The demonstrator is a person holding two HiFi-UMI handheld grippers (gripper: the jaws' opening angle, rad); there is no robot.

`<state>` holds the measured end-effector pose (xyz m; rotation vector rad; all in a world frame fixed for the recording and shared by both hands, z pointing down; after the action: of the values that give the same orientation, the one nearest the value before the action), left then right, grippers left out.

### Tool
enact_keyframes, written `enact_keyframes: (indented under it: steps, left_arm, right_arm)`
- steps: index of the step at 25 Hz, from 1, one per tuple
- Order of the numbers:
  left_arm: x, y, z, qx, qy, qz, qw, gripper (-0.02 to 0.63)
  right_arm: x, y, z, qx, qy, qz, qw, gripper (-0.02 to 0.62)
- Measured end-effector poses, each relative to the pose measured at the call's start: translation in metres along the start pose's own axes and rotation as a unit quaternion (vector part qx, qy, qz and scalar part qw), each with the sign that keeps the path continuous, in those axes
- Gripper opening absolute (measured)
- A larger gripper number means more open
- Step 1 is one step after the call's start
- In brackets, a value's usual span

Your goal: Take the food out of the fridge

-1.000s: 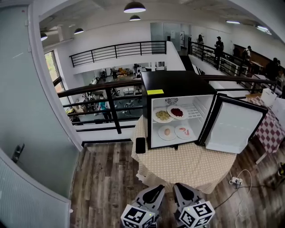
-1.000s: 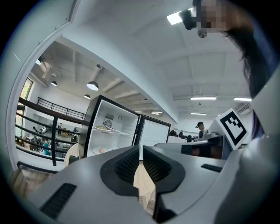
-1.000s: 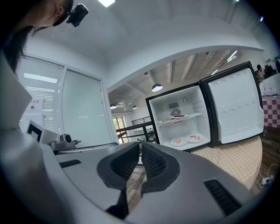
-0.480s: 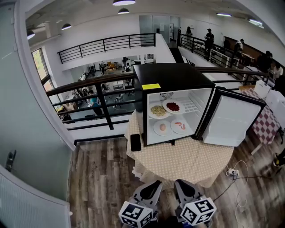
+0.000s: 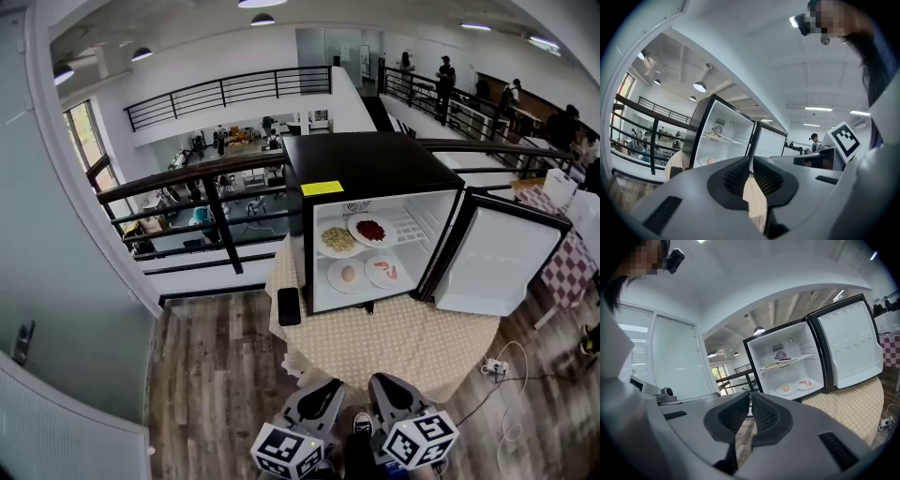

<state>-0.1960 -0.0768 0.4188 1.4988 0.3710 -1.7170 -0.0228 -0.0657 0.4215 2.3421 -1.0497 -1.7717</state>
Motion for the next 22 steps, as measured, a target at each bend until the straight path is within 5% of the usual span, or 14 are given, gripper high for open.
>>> enact_keyframes:
  steps: [22]
  left_arm:
    - [0.068, 0.151, 0.036, 0.046, 0.004, 0.008, 0.9989, 0.023]
  right_arm:
    - [0.103, 0.088, -0.149, 0.078, 0.066, 0.026, 0.994, 0.028]
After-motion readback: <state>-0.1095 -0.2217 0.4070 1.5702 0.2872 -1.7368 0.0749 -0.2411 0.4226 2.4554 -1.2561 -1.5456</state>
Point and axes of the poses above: the fingertips, and each gripper's own axes: y forward along the fingers, z to its left, x out of its top, the point moved 9 cm from there along -y, backward along the fingers, and after that the axes turned 12 degrees about z, right-handed, at the moved point
